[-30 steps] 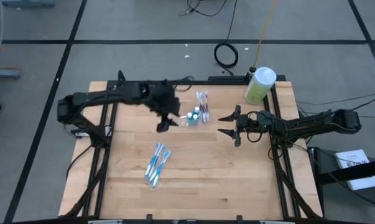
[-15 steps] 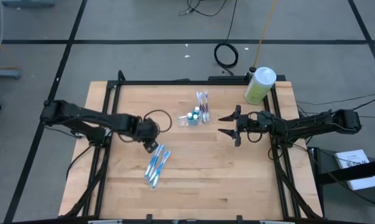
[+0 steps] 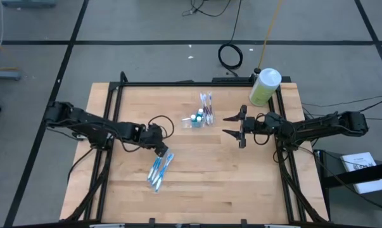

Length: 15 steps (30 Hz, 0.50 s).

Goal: Pick & Place toothbrushing station
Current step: Put the blue toothbrush into the transparent organizer

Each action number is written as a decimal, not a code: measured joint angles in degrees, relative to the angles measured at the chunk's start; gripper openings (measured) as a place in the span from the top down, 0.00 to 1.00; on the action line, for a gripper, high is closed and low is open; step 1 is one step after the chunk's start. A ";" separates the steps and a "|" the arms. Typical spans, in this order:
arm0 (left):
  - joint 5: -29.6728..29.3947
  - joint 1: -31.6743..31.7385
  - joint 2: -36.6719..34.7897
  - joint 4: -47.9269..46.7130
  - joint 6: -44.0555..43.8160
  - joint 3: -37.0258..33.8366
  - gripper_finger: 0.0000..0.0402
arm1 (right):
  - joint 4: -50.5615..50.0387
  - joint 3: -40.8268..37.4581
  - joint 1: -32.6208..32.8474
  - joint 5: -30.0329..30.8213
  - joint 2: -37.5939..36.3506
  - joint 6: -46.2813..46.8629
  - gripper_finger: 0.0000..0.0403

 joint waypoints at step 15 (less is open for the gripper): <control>0.62 -0.70 7.76 -0.03 -4.25 -0.02 0.43 | 0.22 0.00 -0.11 0.00 0.00 -0.44 0.47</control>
